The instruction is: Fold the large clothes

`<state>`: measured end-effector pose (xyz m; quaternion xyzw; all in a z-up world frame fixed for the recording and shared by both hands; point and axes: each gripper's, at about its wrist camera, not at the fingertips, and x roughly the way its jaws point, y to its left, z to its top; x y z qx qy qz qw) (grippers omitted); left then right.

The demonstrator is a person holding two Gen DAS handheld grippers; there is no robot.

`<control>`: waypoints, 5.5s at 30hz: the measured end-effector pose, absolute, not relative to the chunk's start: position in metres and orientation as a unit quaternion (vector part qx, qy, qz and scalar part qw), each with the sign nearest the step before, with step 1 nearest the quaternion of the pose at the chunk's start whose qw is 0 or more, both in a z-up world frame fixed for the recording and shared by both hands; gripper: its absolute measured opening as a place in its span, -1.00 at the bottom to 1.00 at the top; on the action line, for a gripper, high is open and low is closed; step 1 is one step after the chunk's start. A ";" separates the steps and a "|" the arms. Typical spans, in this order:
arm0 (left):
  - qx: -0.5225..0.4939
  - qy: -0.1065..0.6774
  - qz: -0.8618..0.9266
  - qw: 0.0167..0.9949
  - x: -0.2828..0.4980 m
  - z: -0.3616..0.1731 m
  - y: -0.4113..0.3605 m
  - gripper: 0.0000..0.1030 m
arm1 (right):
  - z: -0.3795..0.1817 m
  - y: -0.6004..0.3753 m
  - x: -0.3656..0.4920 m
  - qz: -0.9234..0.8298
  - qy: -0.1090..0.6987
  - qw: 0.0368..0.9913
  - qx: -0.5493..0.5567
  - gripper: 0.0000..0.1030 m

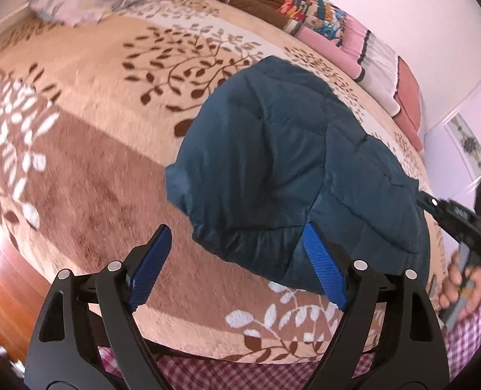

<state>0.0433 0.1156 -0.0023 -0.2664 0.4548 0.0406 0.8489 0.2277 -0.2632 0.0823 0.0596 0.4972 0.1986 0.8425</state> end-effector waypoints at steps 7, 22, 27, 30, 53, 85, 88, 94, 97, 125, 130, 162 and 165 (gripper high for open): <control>-0.331 0.467 0.033 0.820 0.063 -0.028 0.124 0.71 | 0.048 -0.220 0.298 0.187 0.540 0.820 0.040 -0.57; -0.476 0.427 -0.013 0.769 0.110 -0.067 0.129 0.53 | -0.018 -0.197 0.348 0.158 0.578 0.800 0.014 -0.63; -0.457 0.415 -0.028 0.787 0.112 -0.057 0.123 -0.40 | -0.014 -0.196 0.346 0.150 0.575 0.804 0.006 -0.63; -0.429 0.414 -0.029 0.802 0.110 -0.046 0.117 -0.56 | -0.007 -0.196 0.340 0.142 0.574 0.807 -0.003 -0.64; -0.380 0.400 -0.036 0.833 0.094 -0.018 0.109 -0.60 | -0.005 -0.225 0.229 0.213 0.606 0.763 0.078 -0.81; -0.317 0.400 -0.026 0.859 0.088 0.020 0.087 -0.61 | 0.008 -0.241 0.159 0.247 0.583 0.767 0.105 -0.81; -0.292 0.397 -0.033 0.870 0.088 0.035 0.073 -0.61 | -0.009 -0.226 0.165 0.253 0.588 0.765 0.070 -0.83; -0.195 0.361 -0.062 0.910 0.089 0.089 0.014 -0.61 | -0.024 -0.230 0.173 0.257 0.598 0.753 0.090 -0.94; -0.140 0.339 -0.078 0.927 0.092 0.116 -0.023 -0.61 | -0.019 -0.237 0.173 0.258 0.601 0.750 0.104 -0.93; 0.140 0.366 -0.251 0.885 0.109 0.035 -0.319 -0.48 | -0.041 -0.493 0.162 0.189 0.516 0.736 0.394 -1.00; 0.140 0.373 -0.266 0.878 0.111 0.031 -0.323 0.06 | -0.040 -0.512 0.150 0.183 0.514 0.730 0.413 -1.00; 0.011 0.431 -0.376 0.820 0.101 0.021 -0.310 0.28 | 0.030 -0.469 0.263 0.160 0.578 0.749 0.282 -1.00; 0.016 0.433 -0.374 0.820 0.101 0.025 -0.309 0.21 | 0.024 -0.469 0.261 0.157 0.578 0.750 0.281 -1.00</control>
